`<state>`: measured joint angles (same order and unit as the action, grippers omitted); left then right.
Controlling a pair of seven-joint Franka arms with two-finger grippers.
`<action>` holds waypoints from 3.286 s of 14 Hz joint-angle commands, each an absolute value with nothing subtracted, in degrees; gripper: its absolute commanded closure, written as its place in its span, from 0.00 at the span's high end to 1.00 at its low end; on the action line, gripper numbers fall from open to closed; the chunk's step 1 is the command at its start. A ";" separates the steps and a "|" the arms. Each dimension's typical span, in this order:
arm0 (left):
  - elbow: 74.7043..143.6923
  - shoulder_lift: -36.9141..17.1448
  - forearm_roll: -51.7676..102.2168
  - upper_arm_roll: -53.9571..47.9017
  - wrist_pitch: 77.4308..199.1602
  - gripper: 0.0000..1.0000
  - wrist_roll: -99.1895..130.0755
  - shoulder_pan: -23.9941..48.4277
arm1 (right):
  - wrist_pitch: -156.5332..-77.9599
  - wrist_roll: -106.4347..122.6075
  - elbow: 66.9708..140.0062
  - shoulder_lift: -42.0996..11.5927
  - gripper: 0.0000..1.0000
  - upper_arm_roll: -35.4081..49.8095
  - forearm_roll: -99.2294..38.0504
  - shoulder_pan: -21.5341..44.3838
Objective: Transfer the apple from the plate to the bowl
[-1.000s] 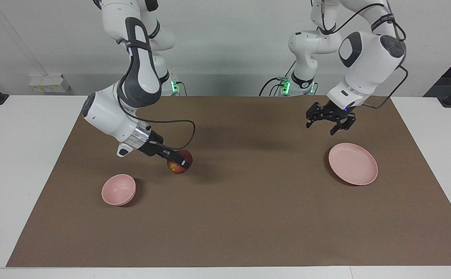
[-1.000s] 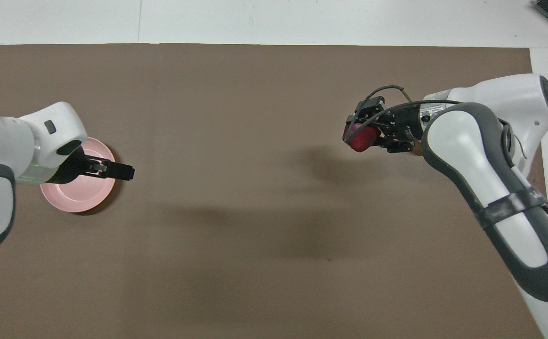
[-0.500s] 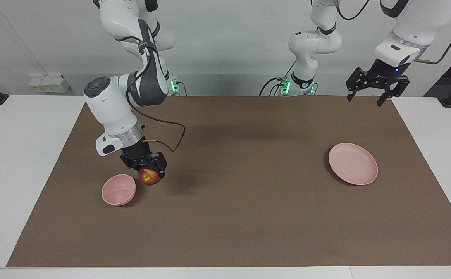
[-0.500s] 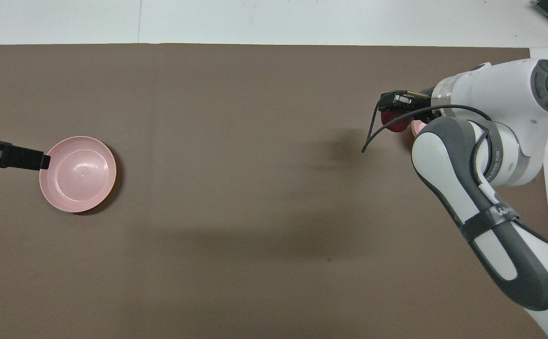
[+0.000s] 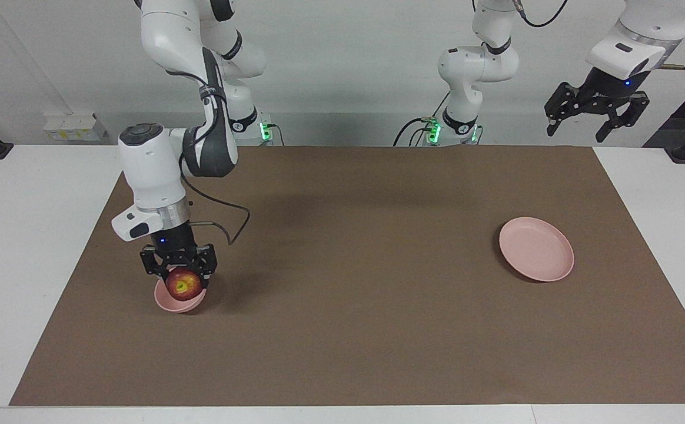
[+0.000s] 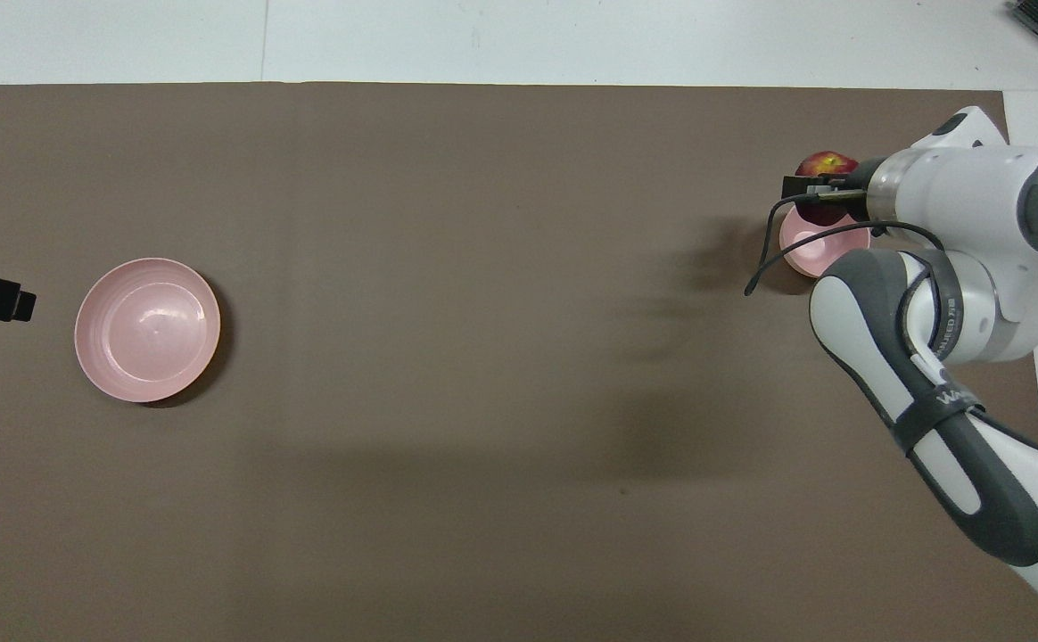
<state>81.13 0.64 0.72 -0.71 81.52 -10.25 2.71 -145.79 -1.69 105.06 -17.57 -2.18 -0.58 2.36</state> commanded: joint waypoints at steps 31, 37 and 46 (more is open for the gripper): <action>80.77 1.23 0.97 -0.35 80.07 1.00 -10.46 0.79 | -106.02 -1.49 98.97 -4.59 1.00 -0.79 0.18 -0.44; 80.77 1.23 1.05 -0.35 80.07 1.00 -10.46 0.79 | -90.64 -4.39 97.20 3.41 1.00 -0.79 -0.09 -0.44; 80.77 1.23 1.05 -0.35 80.07 1.00 -10.46 0.79 | -78.22 -4.75 83.96 -1.13 1.00 -0.79 -0.18 -0.53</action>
<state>80.89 0.74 0.80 -0.39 81.07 -10.24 1.05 -80.71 -3.70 90.17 2.81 -1.25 -0.53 -0.16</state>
